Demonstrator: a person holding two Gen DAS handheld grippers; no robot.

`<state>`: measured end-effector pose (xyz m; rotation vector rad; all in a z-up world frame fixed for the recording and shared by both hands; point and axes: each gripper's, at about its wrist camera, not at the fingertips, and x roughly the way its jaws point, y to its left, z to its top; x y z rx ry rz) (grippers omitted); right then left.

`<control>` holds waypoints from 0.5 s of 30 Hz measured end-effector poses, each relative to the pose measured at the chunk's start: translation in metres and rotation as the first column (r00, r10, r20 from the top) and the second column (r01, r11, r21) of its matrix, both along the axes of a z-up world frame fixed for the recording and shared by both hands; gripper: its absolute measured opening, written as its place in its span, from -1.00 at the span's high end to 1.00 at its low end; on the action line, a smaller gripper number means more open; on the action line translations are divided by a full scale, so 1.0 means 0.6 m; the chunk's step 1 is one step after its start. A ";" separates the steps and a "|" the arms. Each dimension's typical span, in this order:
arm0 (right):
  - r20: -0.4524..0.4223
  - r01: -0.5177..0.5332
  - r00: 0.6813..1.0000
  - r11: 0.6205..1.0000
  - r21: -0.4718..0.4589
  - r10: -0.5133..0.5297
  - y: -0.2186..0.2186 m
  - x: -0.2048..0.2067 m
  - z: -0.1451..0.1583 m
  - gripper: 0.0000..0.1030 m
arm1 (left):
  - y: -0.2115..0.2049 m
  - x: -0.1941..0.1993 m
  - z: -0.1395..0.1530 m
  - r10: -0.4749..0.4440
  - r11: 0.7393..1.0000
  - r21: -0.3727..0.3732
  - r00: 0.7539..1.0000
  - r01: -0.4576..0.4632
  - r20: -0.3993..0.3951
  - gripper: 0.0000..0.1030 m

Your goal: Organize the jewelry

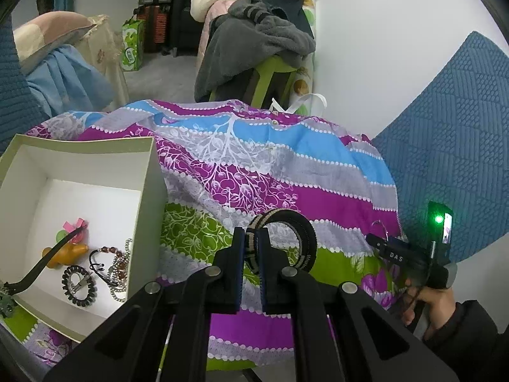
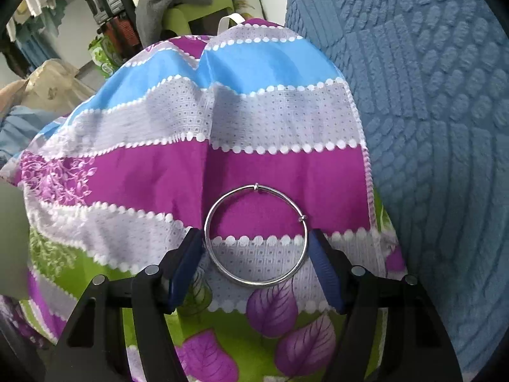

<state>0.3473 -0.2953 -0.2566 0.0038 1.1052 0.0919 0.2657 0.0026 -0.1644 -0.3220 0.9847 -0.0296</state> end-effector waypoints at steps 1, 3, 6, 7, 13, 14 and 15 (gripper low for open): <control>-0.001 -0.001 1.000 1.000 0.001 0.001 0.001 -0.005 0.004 -0.28 | 0.002 -0.002 0.002 0.003 1.000 -0.004 1.000 -0.003 0.002 0.89; -0.002 -0.011 1.000 1.000 0.012 0.011 0.007 -0.013 0.012 -0.28 | 0.005 -0.006 0.006 0.003 1.000 -0.009 1.000 -0.003 0.007 0.88; -0.026 -0.007 1.000 1.000 0.027 0.008 0.012 -0.027 0.014 -0.29 | 0.006 -0.011 0.008 0.001 1.000 -0.016 1.000 -0.001 0.010 0.88; -0.039 -0.004 0.999 0.999 0.041 0.006 0.012 -0.030 0.012 -0.29 | 0.007 -0.013 0.009 0.000 1.000 -0.018 1.000 0.000 0.012 0.88; -0.069 -0.021 0.997 0.999 0.045 0.024 0.030 -0.054 0.010 -0.30 | 0.008 -0.028 0.015 0.003 1.000 -0.031 1.000 -0.002 0.019 0.88; -0.068 -0.019 0.997 0.999 0.048 0.022 0.032 -0.059 0.013 -0.30 | 0.009 -0.031 0.015 0.004 0.999 -0.036 1.000 -0.003 0.019 0.88; -0.065 -0.024 0.997 0.998 0.054 0.028 0.033 -0.062 0.015 -0.29 | 0.011 -0.035 0.016 0.006 0.999 -0.039 1.000 -0.005 0.020 0.88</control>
